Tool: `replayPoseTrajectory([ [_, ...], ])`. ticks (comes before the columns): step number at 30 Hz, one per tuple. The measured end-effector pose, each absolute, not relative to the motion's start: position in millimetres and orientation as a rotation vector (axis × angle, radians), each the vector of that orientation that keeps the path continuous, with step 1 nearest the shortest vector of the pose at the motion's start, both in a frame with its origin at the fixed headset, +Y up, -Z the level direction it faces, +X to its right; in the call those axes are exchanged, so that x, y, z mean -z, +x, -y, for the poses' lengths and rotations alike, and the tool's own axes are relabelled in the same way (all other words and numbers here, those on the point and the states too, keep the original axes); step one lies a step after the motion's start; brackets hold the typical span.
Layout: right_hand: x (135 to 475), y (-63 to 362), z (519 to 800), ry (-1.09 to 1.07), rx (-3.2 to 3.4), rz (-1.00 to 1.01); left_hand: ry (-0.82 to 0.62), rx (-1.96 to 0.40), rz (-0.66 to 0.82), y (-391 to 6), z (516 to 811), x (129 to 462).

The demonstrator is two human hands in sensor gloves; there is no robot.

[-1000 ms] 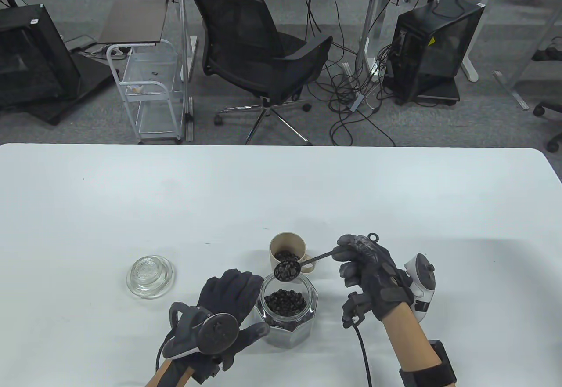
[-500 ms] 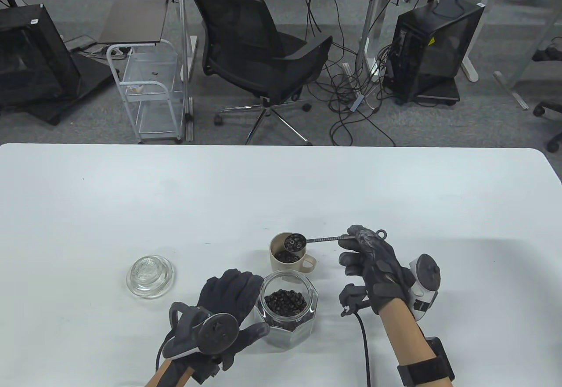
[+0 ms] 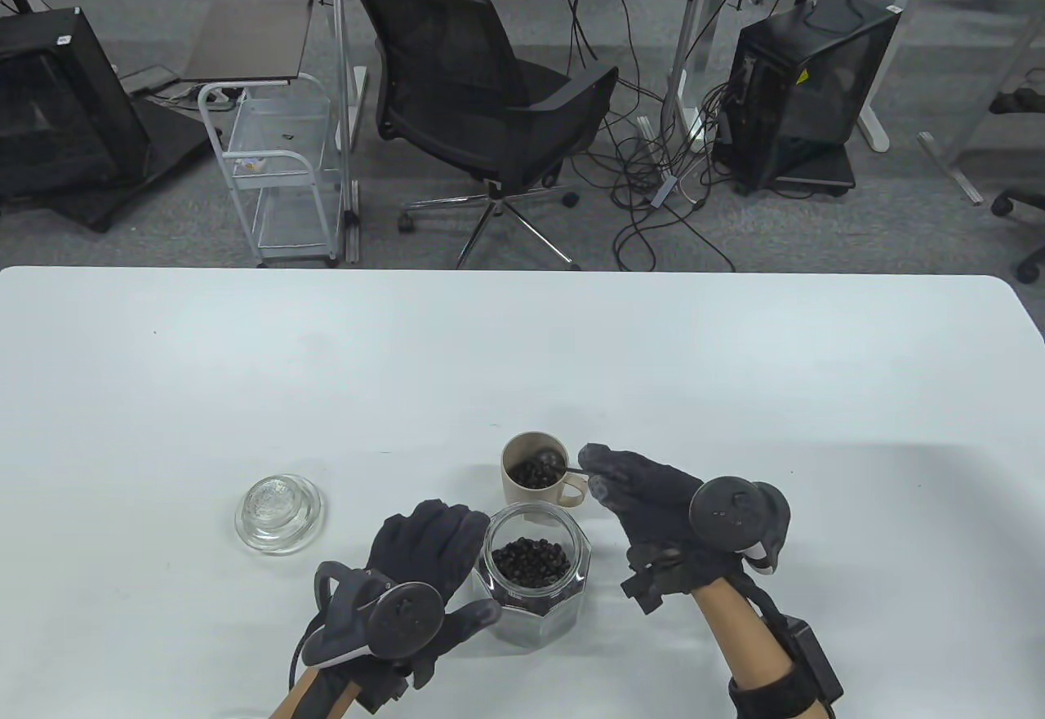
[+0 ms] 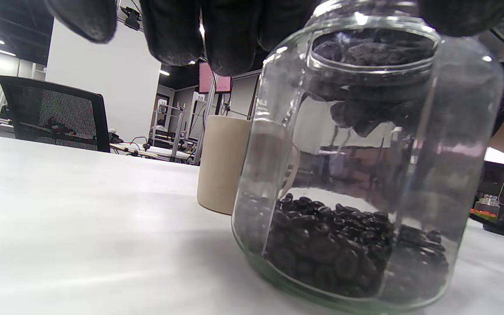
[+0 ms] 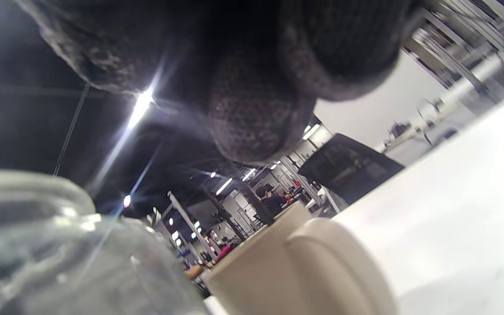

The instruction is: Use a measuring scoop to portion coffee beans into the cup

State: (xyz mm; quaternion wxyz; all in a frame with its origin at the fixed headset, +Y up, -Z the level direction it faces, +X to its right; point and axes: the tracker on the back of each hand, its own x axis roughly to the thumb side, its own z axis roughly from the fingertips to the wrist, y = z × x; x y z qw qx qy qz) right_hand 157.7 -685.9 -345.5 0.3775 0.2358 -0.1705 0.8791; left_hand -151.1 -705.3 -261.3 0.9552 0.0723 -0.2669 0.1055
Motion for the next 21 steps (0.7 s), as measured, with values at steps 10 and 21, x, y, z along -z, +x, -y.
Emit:
replayPoseTrajectory([
  [10, 348.9, 177.2, 695.6, 0.346, -1.759, 0.364, 0.146, -0.213, 0.541, -151.0, 705.2, 261.2],
  [21, 354.0, 202.1, 716.6, 0.104, -1.13, 0.124, 0.146, -0.213, 0.541, -151.0, 705.2, 261.3],
])
